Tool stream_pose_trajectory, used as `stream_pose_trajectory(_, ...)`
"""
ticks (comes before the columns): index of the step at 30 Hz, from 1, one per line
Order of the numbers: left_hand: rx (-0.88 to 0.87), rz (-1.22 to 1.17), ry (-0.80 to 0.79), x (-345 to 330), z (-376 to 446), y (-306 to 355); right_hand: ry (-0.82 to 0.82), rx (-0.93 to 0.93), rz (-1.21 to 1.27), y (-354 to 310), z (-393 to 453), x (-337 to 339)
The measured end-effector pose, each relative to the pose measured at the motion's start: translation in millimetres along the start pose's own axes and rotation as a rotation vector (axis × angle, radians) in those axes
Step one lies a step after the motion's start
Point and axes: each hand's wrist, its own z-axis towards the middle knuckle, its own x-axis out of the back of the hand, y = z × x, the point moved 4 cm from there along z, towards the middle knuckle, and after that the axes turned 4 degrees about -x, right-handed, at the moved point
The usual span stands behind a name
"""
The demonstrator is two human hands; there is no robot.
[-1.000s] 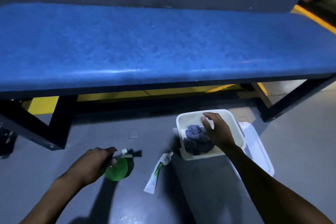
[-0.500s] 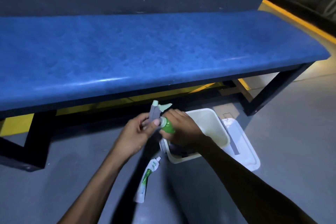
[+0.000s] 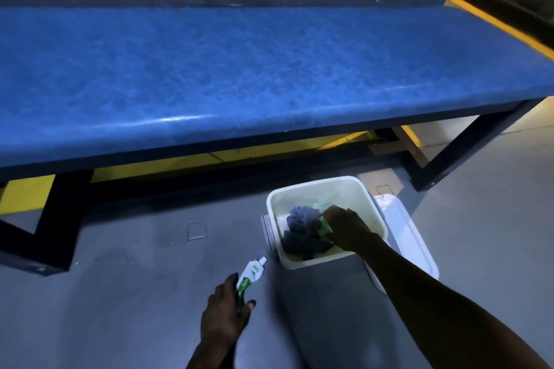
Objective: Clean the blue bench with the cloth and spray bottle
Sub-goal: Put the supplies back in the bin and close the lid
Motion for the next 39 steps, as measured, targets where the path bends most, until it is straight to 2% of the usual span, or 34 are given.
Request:
stream_pose_trajectory(4, -0.024, 0.022, 0.085, -14, 6, -9, -0.189, -0.132, -0.100, 8, 12, 15)
stream_pose_trajectory(6, -0.049, -0.029, 0.103, -11, 8, -11, -0.217, -0.190, -0.139, 13, 17, 22)
stream_pose_trajectory(10, -0.117, -0.209, 0.300, 42, -3, 20, -0.156, -0.337, -0.066, 26, 18, 42)
stream_pose_trajectory(12, -0.179, -0.321, 0.402, 80, -6, 43, -0.041, -0.384, 0.038, 28, 19, 56)
stream_pose_trajectory(13, -0.218, -0.370, 0.431, 97, -4, 55, 0.023, -0.375, 0.128, 25, 19, 64)
stream_pose_trajectory(15, -0.318, -0.463, 0.443, 123, 0, 80, 0.094, -0.305, 0.488, 17, 18, 80)
stream_pose_trajectory(16, -0.354, -0.496, 0.431, 130, 3, 93, 0.048, -0.246, 0.725, 8, 13, 89)
stream_pose_trajectory(18, -0.401, -0.528, 0.387, 135, 11, 123, -0.241, -0.059, 1.203, -25, -5, 104)
stream_pose_trajectory(20, -0.450, -0.494, 0.323, 132, 15, 156, -0.550, -0.108, 1.592, -55, -25, 106)
stream_pose_trajectory(21, -0.489, -0.448, 0.280, 128, 15, 172, -0.609, -0.116, 1.674, -68, -30, 109)
stream_pose_trajectory(23, -0.606, -0.322, 0.224, 122, 10, 200, -0.530, -0.134, 1.757, -78, -26, 108)
stream_pose_trajectory(25, -0.662, -0.224, 0.252, 119, 4, 211, -0.369, -0.210, 1.818, -73, -22, 108)
stream_pose_trajectory(28, -0.519, -0.207, 0.354, 136, 4, 191, -0.179, -0.459, 1.723, -46, -19, 94)
stream_pose_trajectory(31, -0.474, -0.234, 0.406, 151, 2, 157, -0.090, -0.686, 1.519, -22, -17, 69)
stream_pose_trajectory(34, -0.417, -0.224, 0.395, 152, 2, 129, -0.162, -0.729, 1.306, -20, -10, 49)
stream_pose_trajectory(37, -0.375, -0.226, 0.367, 146, 2, 118, -0.236, -0.728, 1.207, -15, -1, 38)
stream_pose_trajectory(39, -0.367, -0.238, 0.359, 142, 1, 113, -0.079, -0.684, 1.169, 9, 9, 44)
